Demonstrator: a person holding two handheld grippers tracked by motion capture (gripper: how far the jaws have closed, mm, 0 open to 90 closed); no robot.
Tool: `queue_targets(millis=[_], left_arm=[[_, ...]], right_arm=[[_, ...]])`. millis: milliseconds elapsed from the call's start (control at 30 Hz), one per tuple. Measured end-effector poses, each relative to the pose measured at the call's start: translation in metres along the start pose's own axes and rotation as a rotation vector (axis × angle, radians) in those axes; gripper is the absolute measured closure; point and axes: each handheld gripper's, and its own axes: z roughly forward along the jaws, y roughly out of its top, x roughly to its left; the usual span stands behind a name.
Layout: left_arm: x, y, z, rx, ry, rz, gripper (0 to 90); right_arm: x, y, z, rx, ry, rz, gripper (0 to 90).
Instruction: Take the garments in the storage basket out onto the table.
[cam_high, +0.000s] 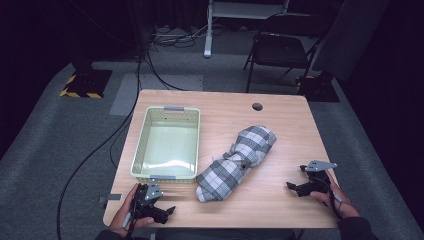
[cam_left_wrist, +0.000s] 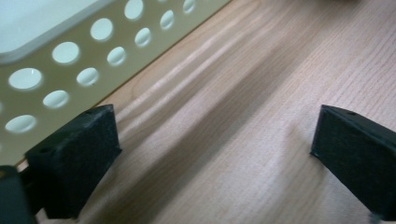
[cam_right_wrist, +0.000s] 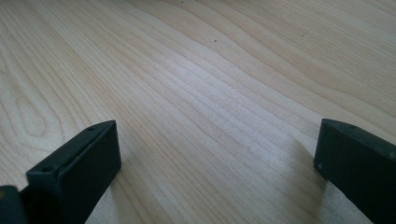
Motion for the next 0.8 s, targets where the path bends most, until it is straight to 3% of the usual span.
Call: queue_targets(millis=[800], left_arm=[[0.0019,-0.0018,-0.0013,-0.002,0.015,-0.018,0.0]], right_arm=[[-0.0002,-0.0001,-0.0001,0.0,0.002,-0.003,0.5]])
